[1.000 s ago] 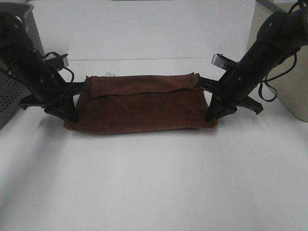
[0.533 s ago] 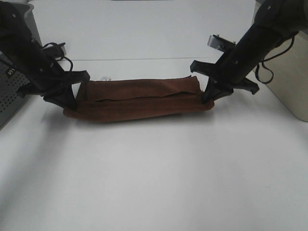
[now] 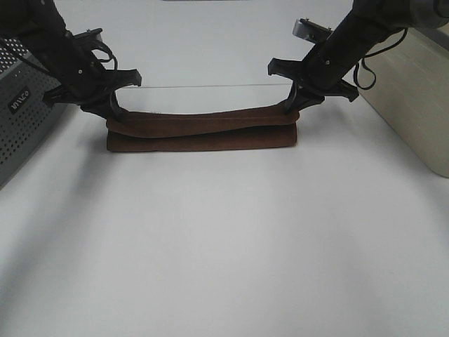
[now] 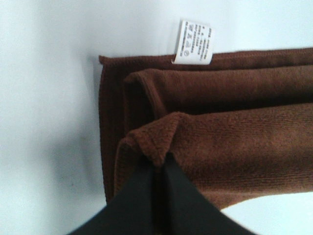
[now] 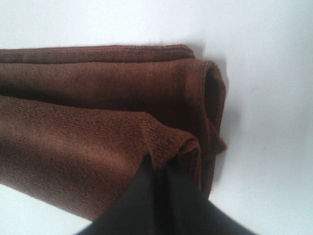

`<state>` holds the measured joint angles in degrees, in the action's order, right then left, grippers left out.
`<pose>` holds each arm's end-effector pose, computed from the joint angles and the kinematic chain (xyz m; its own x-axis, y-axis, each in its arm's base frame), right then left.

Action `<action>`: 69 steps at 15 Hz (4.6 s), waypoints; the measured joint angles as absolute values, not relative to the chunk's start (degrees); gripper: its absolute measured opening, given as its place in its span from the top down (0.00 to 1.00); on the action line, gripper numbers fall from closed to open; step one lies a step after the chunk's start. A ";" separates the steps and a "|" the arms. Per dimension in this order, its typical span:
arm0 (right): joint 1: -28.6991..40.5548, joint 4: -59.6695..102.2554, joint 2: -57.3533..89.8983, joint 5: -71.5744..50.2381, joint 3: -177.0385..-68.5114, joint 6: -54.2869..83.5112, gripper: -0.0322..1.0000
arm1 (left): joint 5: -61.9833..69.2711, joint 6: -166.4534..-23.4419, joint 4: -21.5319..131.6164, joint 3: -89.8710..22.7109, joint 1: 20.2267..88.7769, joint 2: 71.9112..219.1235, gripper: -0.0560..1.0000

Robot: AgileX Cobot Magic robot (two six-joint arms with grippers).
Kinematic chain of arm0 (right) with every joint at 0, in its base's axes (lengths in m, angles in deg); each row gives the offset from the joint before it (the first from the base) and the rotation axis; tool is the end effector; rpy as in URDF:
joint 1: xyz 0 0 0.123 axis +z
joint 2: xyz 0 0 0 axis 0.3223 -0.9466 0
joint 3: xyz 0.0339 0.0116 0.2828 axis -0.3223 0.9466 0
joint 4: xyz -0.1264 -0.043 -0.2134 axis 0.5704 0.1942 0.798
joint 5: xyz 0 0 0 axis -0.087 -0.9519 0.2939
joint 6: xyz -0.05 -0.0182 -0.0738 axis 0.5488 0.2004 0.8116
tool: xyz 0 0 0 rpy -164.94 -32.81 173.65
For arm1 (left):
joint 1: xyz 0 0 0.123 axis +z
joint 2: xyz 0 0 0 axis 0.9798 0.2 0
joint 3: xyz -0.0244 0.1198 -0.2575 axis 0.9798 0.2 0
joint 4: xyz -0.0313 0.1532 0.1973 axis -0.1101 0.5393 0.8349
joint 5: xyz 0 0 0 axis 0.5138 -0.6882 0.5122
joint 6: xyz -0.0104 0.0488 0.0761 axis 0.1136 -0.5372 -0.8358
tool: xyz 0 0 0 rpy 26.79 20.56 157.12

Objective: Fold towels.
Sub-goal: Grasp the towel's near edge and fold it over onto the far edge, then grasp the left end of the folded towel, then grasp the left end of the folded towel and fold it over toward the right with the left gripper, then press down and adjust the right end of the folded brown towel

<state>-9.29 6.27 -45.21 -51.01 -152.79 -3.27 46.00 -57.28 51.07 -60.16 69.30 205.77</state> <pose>0.4927 0.1100 0.1542 -0.9399 0.0169 -0.3410 -0.1061 0.9348 0.3388 0.4875 -0.0986 0.1454 -0.9400 -0.1191 -0.3196 -0.0194 0.9542 -0.2986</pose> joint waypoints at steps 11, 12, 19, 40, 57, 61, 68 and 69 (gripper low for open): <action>-9.35 5.07 -47.61 -50.49 -153.88 -3.38 0.18 | 43.13 -53.38 49.46 -61.02 69.70 209.15 0.27; -9.35 5.07 -46.98 -50.60 -153.88 -3.38 0.17 | 43.19 -53.38 49.75 -61.02 69.70 209.15 0.19; -9.35 5.47 -45.61 -50.83 -154.05 -3.55 0.17 | 41.24 -53.44 49.69 -61.08 69.70 211.10 0.18; -9.35 6.38 -42.06 -54.73 -154.05 -3.55 0.17 | 53.10 -53.27 48.03 -74.26 63.05 205.43 0.90; -8.49 -27.94 -43.37 -64.24 -154.05 11.57 0.17 | 33.62 -48.00 43.44 -74.26 63.05 202.97 0.40; -4.42 -44.32 -50.36 -63.09 -154.05 24.01 0.17 | 40.50 -48.17 45.39 -74.26 66.43 201.30 0.40; -4.02 -38.31 -56.38 -55.36 -154.05 20.80 0.19 | 55.97 -55.90 49.58 -74.26 66.43 198.44 0.40; -4.02 -38.14 -55.75 -55.30 -154.05 20.68 0.19 | 57.74 -56.59 50.84 -74.26 66.43 197.35 0.40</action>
